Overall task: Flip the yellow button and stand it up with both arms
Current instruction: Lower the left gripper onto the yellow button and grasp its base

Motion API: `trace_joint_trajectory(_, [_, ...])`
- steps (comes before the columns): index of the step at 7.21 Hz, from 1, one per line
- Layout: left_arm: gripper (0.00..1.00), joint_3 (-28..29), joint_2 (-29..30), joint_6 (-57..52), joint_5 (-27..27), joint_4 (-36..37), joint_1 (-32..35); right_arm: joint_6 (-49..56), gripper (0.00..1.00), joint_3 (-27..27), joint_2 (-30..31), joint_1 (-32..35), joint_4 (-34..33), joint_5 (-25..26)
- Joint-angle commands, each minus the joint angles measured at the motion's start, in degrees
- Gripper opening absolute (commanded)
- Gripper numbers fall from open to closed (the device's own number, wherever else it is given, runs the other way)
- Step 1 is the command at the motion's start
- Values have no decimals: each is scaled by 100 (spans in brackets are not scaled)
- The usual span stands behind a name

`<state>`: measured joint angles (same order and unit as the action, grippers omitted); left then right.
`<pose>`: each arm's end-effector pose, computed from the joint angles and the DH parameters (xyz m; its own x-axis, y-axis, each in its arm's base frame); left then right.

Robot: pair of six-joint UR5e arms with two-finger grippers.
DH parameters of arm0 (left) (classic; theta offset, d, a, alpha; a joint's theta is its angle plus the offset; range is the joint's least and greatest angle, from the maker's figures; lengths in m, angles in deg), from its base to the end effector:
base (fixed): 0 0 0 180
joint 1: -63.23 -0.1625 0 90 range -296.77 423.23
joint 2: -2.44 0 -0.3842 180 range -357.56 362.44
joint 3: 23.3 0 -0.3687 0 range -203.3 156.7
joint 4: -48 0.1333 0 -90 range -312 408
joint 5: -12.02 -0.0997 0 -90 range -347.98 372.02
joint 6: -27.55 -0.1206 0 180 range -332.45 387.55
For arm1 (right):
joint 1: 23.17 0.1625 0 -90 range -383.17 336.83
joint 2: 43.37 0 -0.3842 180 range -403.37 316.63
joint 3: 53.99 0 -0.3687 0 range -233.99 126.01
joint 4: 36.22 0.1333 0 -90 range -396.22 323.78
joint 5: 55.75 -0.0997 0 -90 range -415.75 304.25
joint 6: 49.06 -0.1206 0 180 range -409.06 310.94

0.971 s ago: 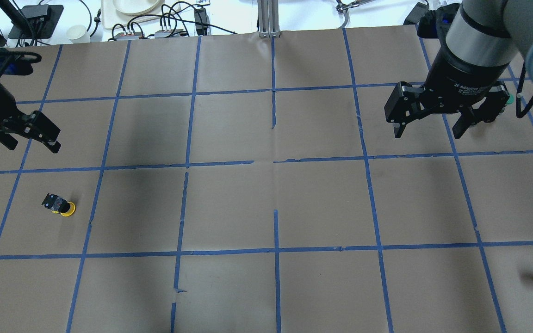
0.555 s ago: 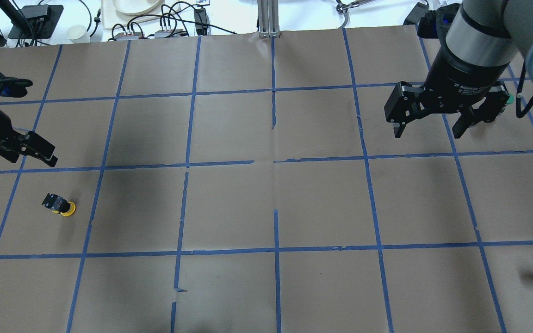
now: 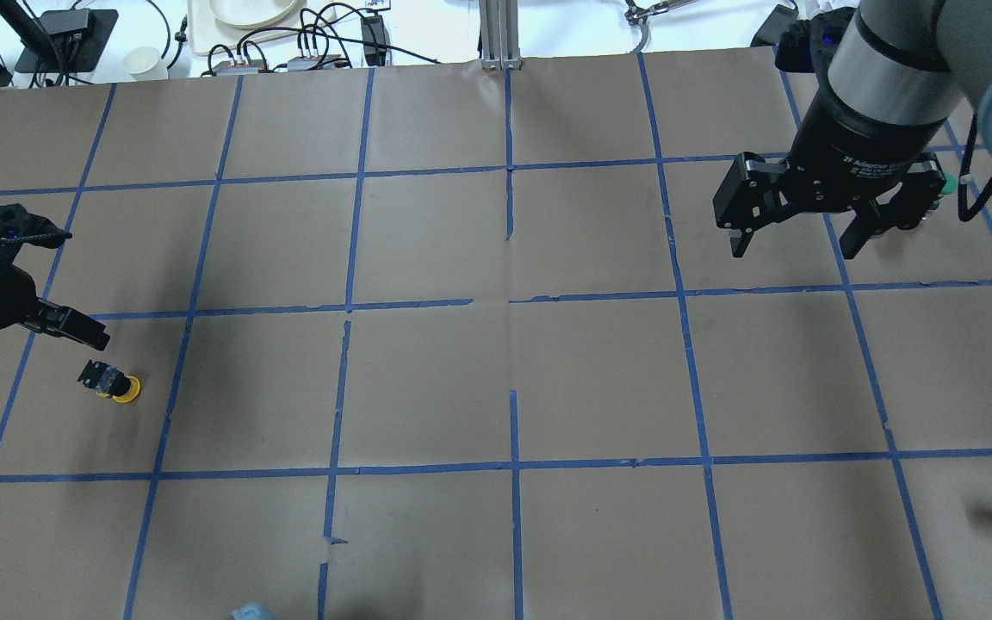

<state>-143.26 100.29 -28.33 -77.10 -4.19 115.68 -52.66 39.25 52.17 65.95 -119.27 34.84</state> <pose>0.1631 -0.4340 0.1965 -0.9492 0.3145 0.0086 0.3144 0.9492 -0.0127 0.1256 -0.4229 0.4314 -0.9969 0.0771 0.0153 0.0781 0.9937 0.0803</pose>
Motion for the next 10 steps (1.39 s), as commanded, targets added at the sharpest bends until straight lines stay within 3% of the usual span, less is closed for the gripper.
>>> trace_joint_trajectory(1, [97,-150,-29,-72,0,15,-25,0,100,2,-26,0,-36,3])
trace_joint_trajectory(3, [96,-159,32,-116,-9,-46,-86,8,100,2,-61,0,8,47])
trace_joint_trajectory(6, [83,-203,50,-116,-52,-2,-86,8,100,-33,-17,0,-36,21])
trace_joint_trajectory(8, [49,-203,67,-212,-61,-3,-86,0,100,-7,-18,0,-36,12])
trace_joint_trajectory(10, [26,-185,50,-336,-35,7,-86,0,100,-7,-9,-9,-10,38])
